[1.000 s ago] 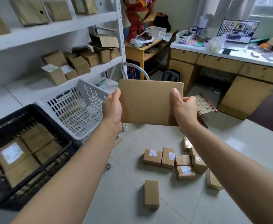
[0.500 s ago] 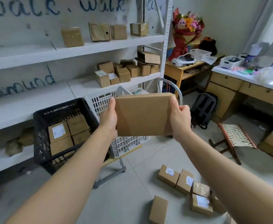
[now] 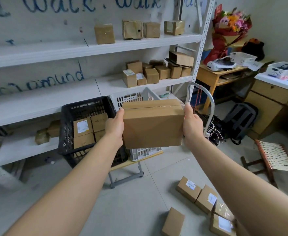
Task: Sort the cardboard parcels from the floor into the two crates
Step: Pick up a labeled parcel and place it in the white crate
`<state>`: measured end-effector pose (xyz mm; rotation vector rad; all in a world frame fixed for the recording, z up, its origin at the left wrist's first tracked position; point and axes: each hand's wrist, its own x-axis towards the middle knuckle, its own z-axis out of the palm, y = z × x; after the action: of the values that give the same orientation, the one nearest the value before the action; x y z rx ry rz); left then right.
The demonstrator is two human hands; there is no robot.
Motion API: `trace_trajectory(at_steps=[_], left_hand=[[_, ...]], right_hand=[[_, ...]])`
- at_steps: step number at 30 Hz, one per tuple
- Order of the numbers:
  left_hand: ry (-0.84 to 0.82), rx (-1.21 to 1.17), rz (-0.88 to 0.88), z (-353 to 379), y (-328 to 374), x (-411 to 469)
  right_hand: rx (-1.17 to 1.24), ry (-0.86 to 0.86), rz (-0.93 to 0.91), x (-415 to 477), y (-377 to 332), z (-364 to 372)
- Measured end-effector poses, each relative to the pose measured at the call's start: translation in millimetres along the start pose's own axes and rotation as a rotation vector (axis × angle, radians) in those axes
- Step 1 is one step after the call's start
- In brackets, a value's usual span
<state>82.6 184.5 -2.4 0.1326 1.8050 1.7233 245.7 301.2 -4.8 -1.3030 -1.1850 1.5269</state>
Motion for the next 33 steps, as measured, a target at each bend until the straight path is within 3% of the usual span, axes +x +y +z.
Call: trace_trajectory(at_steps=[6,14,22,33], left_hand=[[-0.031,0.001,0.024,-22,12,44],[0.013,0.075,0.03,-61,36,134],[-0.035,-0.044,-0.017,-93,50,220],[-0.073,-0.01,-0.007,-44,68,299]], right_hand=[[-0.038,0.008,-0.024,18,3,50],[-0.06,-0.028,0.084,46,15,147],[-0.05,0.002,0.1,75,25,230],[-0.097,0.083,0.049,168,14,262]])
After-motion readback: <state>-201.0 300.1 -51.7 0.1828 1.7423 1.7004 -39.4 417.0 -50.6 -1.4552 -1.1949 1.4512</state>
